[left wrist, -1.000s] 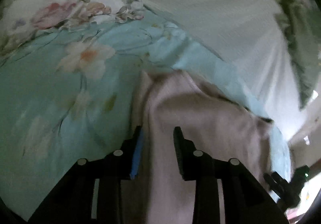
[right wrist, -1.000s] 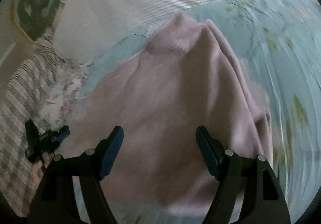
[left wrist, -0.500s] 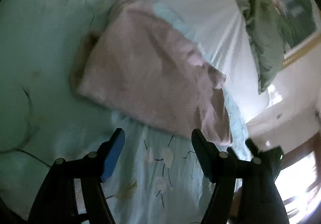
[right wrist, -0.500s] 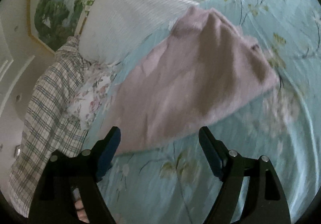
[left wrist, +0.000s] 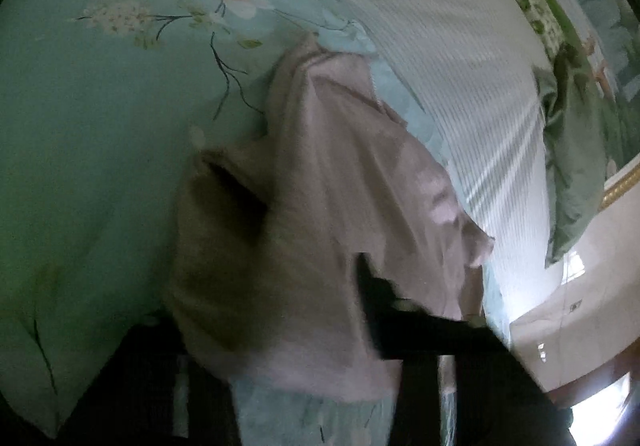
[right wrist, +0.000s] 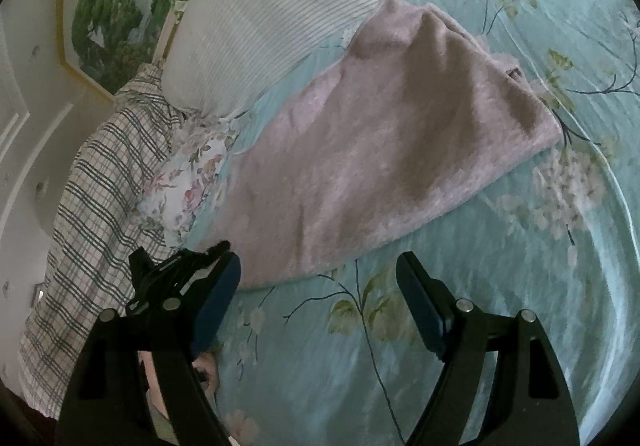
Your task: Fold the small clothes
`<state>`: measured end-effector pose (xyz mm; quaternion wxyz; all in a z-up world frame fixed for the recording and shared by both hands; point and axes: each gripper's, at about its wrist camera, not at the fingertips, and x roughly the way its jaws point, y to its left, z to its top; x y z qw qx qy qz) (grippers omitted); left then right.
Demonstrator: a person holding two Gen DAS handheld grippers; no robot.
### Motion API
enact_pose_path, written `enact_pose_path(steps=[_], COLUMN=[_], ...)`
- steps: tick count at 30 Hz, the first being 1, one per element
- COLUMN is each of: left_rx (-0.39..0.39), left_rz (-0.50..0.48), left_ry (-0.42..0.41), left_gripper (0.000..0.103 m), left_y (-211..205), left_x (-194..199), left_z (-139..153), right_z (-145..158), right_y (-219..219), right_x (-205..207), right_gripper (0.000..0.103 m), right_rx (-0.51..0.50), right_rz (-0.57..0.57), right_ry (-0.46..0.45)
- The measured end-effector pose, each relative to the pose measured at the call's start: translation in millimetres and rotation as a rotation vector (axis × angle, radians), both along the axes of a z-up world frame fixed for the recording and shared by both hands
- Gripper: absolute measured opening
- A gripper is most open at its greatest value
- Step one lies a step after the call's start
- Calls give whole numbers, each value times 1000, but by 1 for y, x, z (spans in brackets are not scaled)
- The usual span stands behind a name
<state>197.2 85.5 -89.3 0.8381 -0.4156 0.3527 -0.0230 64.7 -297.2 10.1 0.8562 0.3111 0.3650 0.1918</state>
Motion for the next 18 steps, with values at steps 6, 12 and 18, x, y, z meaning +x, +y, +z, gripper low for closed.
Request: enact_pose_path(steps=[6,12,18], left_rx=[151,281,473], left_rz=[-92,-306,-537], left_ry=[-85,-263,-282], left_gripper=[8,8,8], left_y=[-27,-107,-209], left_x=[7,18,40], left_z=[41,95,87], right_z=[13,42,46], right_y=[-10,-44,-47], right_x=[13,61,127], right_gripper=[81,81,81], right_rx=[-32,-11,33], right_rz=[9,30,145], right_ry=[-16,-31,33])
